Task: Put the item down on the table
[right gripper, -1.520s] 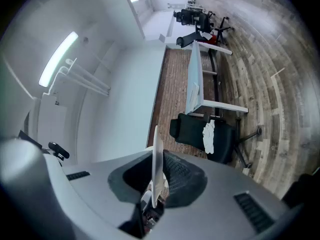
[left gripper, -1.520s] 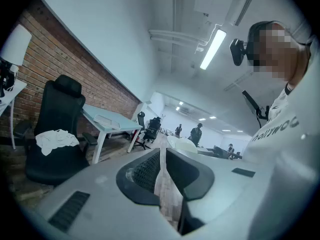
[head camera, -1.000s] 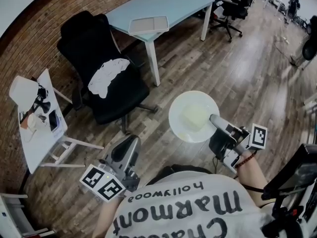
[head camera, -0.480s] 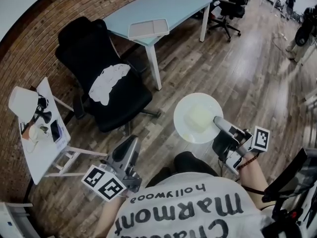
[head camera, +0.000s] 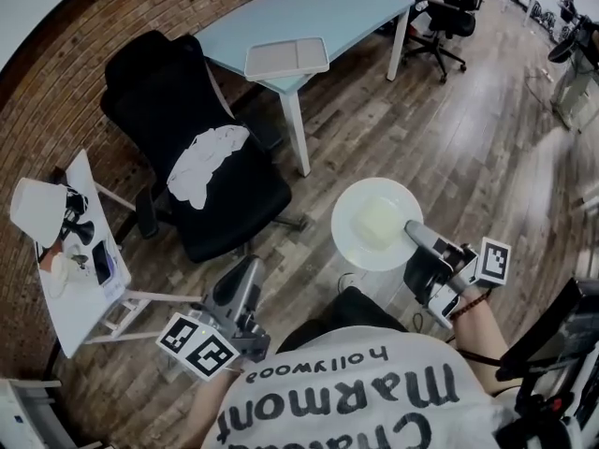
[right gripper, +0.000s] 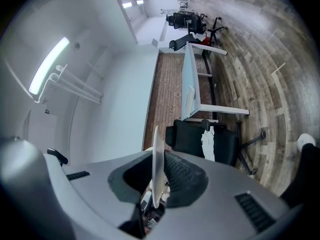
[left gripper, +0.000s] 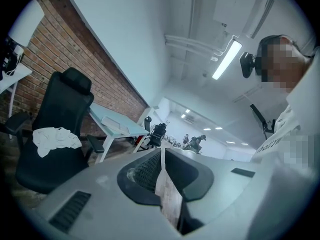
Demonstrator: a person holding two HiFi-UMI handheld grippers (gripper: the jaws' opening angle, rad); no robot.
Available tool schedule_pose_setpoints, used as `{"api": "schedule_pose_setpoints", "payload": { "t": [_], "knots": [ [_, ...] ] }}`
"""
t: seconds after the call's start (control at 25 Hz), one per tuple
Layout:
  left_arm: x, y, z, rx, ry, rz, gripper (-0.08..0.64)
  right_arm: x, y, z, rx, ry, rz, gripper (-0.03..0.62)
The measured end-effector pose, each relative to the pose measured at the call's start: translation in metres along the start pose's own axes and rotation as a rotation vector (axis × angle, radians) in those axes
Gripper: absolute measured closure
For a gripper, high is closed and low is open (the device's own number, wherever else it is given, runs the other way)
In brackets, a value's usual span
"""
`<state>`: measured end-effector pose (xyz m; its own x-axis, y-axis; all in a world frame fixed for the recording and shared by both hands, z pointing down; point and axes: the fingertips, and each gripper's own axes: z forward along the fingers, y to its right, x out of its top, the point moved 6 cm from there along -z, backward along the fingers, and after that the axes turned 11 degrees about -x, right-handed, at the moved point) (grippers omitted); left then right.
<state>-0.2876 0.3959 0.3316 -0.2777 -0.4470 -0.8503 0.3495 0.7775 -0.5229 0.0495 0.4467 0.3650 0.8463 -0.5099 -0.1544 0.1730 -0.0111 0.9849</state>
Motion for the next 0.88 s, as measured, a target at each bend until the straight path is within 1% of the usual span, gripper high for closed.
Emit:
{"api": "schedule_pose_setpoints", "payload": {
  "t": [0.12, 0.24, 0.36, 0.48, 0.72, 0.88],
  "knots": [
    [0.006, -0.017, 0.018, 0.030, -0.012, 0.004, 0.535, 0.023, 0.004, 0.019, -0.003, -0.025, -0.005, 0.552],
    [0.015, -0.028, 0.044, 0.037, -0.001, 0.000, 0.537, 0.050, 0.007, 0.037, -0.015, -0.051, -0.013, 0.552],
    [0.026, -0.036, 0.074, 0.045, 0.004, 0.018, 0.537, 0.082, 0.007, 0.052, -0.021, -0.077, -0.035, 0.552],
    [0.034, -0.045, 0.091, 0.053, 0.015, 0.035, 0.537, 0.100, 0.009, 0.062, -0.022, -0.086, -0.057, 0.552],
    [0.036, -0.059, 0.129, 0.056, 0.032, 0.050, 0.537, 0.138, 0.025, 0.073, -0.040, -0.100, -0.062, 0.552],
    [0.033, -0.068, 0.150, 0.062, 0.035, 0.037, 0.537, 0.162, 0.034, 0.080, -0.039, -0.105, -0.059, 0.552]
  ]
}}
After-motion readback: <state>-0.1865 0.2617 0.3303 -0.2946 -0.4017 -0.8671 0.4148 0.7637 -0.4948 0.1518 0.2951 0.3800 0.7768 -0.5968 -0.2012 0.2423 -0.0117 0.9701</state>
